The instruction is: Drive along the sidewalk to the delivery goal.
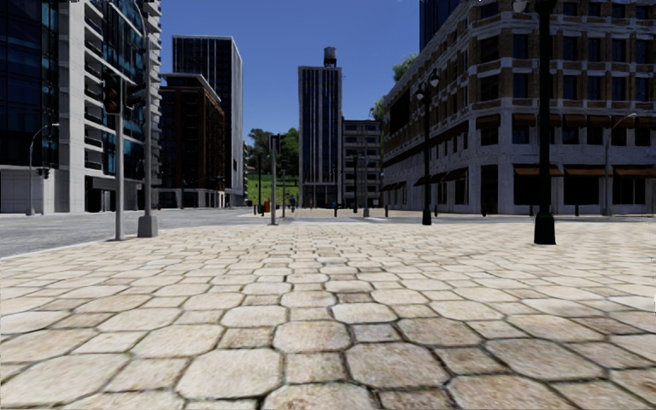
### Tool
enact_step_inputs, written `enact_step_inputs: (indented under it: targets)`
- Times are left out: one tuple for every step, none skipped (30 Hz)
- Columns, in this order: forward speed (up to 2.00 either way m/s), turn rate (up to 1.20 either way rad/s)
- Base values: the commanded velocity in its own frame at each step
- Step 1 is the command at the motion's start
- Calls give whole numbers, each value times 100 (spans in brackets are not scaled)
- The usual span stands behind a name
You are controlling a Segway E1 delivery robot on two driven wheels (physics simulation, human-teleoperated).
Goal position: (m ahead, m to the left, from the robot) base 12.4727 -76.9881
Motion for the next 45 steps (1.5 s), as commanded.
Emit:
enact_step_inputs:
  targets:
    - [200, -58]
    - [200, -59]
    - [200, -60]
    - [200, -60]
    - [200, -60]
    - [200, -66]
    - [200, -73]
    - [200, -73]
    - [200, -76]
    - [200, -76]
    - [200, -76]
    - [200, -77]
    - [200, -77]
    - [200, -77]
    - [200, -77]
    - [200, -77]
    - [200, -77]
    - [200, -77]
    - [200, -77]
    - [200, -76]
    - [200, -74]
    - [200, -74]
    - [200, -72]
    - [200, -69]
    - [200, -68]
    - [200, -68]
    - [200, -68]
    - [200, -67]
    - [200, -67]
    - [200, -67]
    - [200, -67]
    - [200, -63]
    - [200, -63]
    - [200, -60]
    - [200, -59]
    - [200, -59]
    - [200, -59]
    - [200, -59]
    - [200, -59]
    - [200, -59]
    - [200, -59]
    - [200, -59]
    - [200, -54]
    - [200, -45]
    - [200, -45]
